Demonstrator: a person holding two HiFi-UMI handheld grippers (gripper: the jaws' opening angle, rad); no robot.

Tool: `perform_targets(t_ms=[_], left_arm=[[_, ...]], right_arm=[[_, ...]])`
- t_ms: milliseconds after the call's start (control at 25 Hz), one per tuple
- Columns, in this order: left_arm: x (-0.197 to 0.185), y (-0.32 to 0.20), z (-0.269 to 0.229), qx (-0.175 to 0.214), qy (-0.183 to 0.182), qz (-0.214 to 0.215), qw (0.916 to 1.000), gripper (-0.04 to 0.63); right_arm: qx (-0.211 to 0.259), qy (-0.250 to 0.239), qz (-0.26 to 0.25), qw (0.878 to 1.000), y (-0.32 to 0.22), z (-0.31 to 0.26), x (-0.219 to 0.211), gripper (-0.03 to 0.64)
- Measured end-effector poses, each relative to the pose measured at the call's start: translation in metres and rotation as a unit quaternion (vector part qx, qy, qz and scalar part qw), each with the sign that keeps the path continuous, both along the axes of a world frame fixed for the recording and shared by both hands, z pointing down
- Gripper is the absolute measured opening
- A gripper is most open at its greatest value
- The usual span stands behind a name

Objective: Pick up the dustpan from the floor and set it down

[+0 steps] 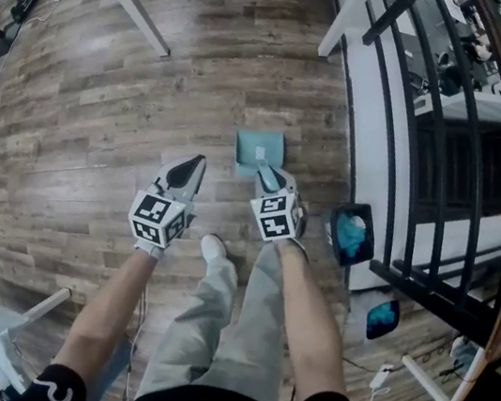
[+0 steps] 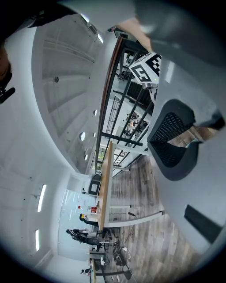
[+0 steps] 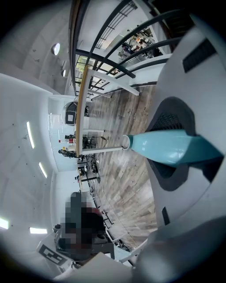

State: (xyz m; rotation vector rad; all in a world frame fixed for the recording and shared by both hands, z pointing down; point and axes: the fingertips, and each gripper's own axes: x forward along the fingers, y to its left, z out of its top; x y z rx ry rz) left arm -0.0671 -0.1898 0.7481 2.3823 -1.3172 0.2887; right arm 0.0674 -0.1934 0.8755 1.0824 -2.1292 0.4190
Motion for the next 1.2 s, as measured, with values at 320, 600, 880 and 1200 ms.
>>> perform_targets(t_ms=[320, 600, 880, 1200], left_arm=[[0.004, -0.006, -0.003, -0.006, -0.005, 0.006, 1.0, -0.002], [-0.002, -0.015, -0.026, 0.003, -0.008, 0.007, 0.9999, -0.002], [-0.009, -0.031, -0.067, 0.015, -0.014, 0.006, 0.9998, -0.002], [-0.015, -0.056, -0.159, 0.043, -0.012, 0.009, 0.9989, -0.002]], right_arm=[[0.003, 0.001, 0.01, 1.0, -0.014, -0.008, 0.005, 0.089], [0.001, -0.014, 0.023, 1.0, -0.022, -0.036, 0.003, 0.089], [0.013, -0.029, 0.035, 0.999, -0.035, -0.097, -0.004, 0.089], [0.05, -0.045, 0.042, 0.997, -0.057, -0.22, -0.011, 0.089]])
